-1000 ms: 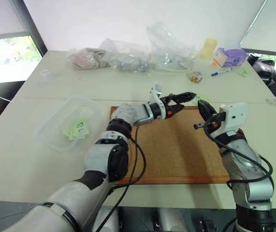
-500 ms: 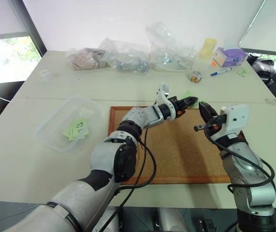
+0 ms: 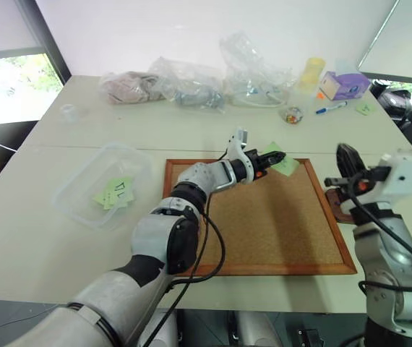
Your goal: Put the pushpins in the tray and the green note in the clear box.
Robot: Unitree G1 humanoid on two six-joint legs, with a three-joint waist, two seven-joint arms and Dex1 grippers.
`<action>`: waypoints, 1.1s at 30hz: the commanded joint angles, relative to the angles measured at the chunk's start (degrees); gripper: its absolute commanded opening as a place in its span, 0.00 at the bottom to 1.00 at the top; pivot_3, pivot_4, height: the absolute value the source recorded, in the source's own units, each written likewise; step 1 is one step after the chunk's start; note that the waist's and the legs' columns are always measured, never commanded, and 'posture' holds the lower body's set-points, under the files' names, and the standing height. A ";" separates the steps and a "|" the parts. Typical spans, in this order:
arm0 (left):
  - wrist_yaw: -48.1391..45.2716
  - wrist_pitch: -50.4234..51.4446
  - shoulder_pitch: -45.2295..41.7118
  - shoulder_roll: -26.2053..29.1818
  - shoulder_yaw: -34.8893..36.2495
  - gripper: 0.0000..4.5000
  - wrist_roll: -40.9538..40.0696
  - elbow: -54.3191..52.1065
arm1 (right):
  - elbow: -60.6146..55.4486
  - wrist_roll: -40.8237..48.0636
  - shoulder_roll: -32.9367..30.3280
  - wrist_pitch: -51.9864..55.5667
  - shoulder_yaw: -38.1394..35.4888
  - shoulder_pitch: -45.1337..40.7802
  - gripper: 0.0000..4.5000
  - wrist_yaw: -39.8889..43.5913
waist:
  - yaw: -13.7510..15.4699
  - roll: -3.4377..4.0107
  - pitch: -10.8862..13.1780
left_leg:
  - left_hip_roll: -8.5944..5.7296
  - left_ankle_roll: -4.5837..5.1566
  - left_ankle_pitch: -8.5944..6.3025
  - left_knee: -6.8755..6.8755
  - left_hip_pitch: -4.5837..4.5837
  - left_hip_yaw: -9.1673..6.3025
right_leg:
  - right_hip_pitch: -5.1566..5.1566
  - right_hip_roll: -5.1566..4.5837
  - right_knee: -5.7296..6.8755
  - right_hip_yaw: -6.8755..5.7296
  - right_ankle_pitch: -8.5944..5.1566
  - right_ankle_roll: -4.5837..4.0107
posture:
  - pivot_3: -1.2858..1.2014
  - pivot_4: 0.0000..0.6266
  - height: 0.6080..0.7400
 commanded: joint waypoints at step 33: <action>-7.42 16.24 22.11 0.74 -24.93 0.00 -2.28 -47.09 | 21.28 -3.05 -3.12 0.21 -6.04 0.59 0.99 2.35 | -0.15 0.14 -0.05 | 0.05 0.00 0.00 0.00 0.05 0.01 | 0.00 0.01 0.04 0.10 -0.02 -0.06 | 0.52 0.24 0.98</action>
